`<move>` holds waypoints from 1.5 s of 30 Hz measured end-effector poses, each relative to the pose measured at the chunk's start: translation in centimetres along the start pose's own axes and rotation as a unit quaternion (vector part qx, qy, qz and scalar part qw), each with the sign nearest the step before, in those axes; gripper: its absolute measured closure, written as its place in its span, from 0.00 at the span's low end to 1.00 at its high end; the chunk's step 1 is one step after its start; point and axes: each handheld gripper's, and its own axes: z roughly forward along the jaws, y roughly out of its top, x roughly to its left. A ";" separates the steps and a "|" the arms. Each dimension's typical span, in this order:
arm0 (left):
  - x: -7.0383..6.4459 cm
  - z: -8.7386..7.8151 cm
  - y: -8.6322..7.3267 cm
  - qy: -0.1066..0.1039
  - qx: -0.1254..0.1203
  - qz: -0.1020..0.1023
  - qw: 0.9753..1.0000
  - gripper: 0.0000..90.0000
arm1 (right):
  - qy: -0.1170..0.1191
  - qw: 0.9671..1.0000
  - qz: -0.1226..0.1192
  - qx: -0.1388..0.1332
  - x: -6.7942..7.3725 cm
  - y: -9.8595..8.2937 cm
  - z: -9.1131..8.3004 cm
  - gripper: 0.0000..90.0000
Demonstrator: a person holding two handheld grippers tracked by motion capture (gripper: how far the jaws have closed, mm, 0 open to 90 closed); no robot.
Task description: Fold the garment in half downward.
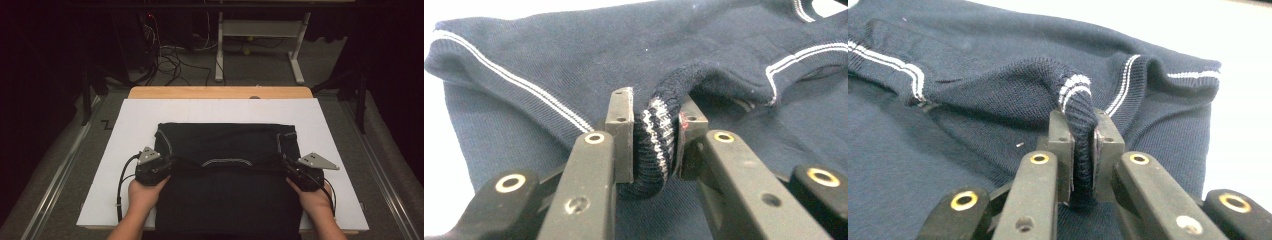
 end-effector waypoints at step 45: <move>-3.4 -3.8 -4.6 0.004 0.066 0.028 0.997 0.69 | 0.016 0.999 -0.037 0.026 2.6 -3.9 -5.8 0.92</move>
